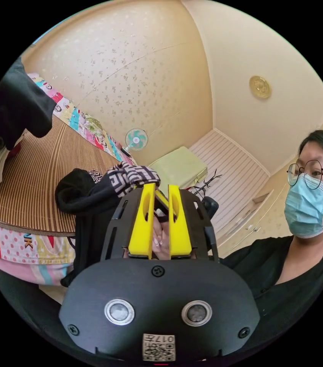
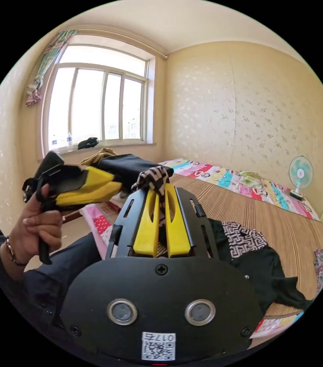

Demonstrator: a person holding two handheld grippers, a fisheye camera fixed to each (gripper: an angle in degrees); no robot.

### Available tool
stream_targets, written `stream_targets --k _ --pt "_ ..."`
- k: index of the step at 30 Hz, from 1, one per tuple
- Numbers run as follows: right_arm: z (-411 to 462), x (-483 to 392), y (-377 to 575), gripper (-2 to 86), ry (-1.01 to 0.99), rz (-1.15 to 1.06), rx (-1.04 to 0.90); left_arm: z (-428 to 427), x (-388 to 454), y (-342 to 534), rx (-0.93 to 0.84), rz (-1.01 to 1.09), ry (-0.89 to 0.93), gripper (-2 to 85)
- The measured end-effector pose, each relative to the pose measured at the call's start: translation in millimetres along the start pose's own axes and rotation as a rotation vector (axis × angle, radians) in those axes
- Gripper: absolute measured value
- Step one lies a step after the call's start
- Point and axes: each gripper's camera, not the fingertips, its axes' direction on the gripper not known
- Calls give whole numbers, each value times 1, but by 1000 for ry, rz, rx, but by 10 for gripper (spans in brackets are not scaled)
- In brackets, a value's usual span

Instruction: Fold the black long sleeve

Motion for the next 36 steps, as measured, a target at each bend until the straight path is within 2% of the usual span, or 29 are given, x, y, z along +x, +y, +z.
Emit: stream_targets --k 4,7,9,12,14,17,21,24,27,31,34,36 --pt "-16 117 -12 37 165 145 49 5 -30 22 -65 -98 -75 65" --pt "-20 225 38 39 355 400 -25 28 -57 46 -146 -154 -130 65" --pt "-13 300 106 45 464 596 -281 46 -78 57 -216 -220 -171 65" --pt "-23 350 190 63 481 806 -518 65 -104 65 -273 -279 -194 79" --pt "-41 355 220 73 433 865 -527 73 -109 62 -283 -264 -270 91" --pt "-69 342 228 85 398 850 -432 99 -110 53 -327 -155 -459 100" --pt "-65 324 213 96 407 714 -436 159 -132 56 -496 -72 -627 91" --pt "-32 316 212 90 346 631 -530 161 -130 60 -490 -19 -649 39" --pt "-7 311 207 73 388 585 -555 139 -128 71 -401 -99 -688 0" --pt "13 315 199 52 326 613 -530 109 -113 89 -336 -146 -819 -2" --pt "17 317 184 54 165 610 -607 99 -107 98 -317 -167 -862 9" --pt "-8 322 174 69 169 716 -568 91 -102 100 -273 -186 -860 35"
